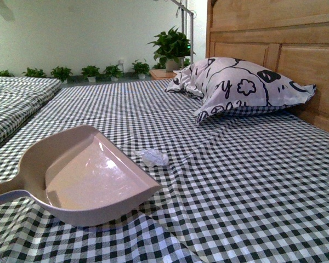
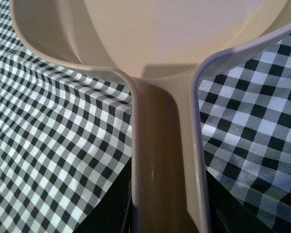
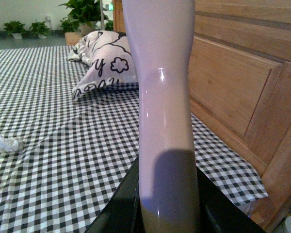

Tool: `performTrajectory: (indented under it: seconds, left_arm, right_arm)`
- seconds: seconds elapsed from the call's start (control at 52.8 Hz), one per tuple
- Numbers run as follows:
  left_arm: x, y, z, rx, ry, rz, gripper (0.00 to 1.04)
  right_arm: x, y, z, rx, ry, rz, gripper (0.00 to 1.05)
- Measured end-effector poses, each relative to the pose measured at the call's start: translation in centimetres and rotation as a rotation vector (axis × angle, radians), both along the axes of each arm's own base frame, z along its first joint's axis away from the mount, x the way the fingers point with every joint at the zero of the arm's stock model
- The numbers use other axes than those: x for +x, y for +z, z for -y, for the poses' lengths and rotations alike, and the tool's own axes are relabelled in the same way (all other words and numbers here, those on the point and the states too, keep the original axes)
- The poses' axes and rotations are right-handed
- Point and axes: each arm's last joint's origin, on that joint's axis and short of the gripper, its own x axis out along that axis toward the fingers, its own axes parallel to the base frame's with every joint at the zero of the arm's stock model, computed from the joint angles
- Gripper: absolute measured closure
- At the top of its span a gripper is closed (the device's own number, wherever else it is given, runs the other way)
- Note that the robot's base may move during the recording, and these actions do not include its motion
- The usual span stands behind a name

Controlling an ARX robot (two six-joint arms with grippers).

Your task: Clean up trash

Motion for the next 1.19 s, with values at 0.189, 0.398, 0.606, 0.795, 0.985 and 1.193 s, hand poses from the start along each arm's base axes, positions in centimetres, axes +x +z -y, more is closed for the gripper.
performTrajectory:
  seconds: [0.189, 0.398, 0.606, 0.795, 0.985, 1.193]
  left_arm:
    - [1.1, -0.4, -0.3, 0.024, 0.001, -0.037, 0.79]
    - [3.1, 0.4, -0.2, 0.060, 0.007, -0.059, 0.79]
    - [4.5, -0.1, 0.4, 0.094, -0.001, -0.121, 0.79]
    - [5.5, -0.2, 0.8, 0.109, -0.002, -0.151, 0.79]
    - [5.7, -0.2, 0.9, 0.117, -0.001, -0.218, 0.79]
    - [5.5, -0.2, 1.0, 0.126, -0.005, -0.251, 0.79]
  right_arm:
    - [0.0, 0.0, 0.0, 0.000, 0.000, 0.000, 0.85]
    - [0.0, 0.0, 0.0, 0.000, 0.000, 0.000, 0.85]
    - [0.0, 0.0, 0.0, 0.000, 0.000, 0.000, 0.85]
    - [0.0, 0.0, 0.0, 0.000, 0.000, 0.000, 0.85]
    - [0.0, 0.0, 0.0, 0.000, 0.000, 0.000, 0.85]
    - [0.0, 0.0, 0.0, 0.000, 0.000, 0.000, 0.85]
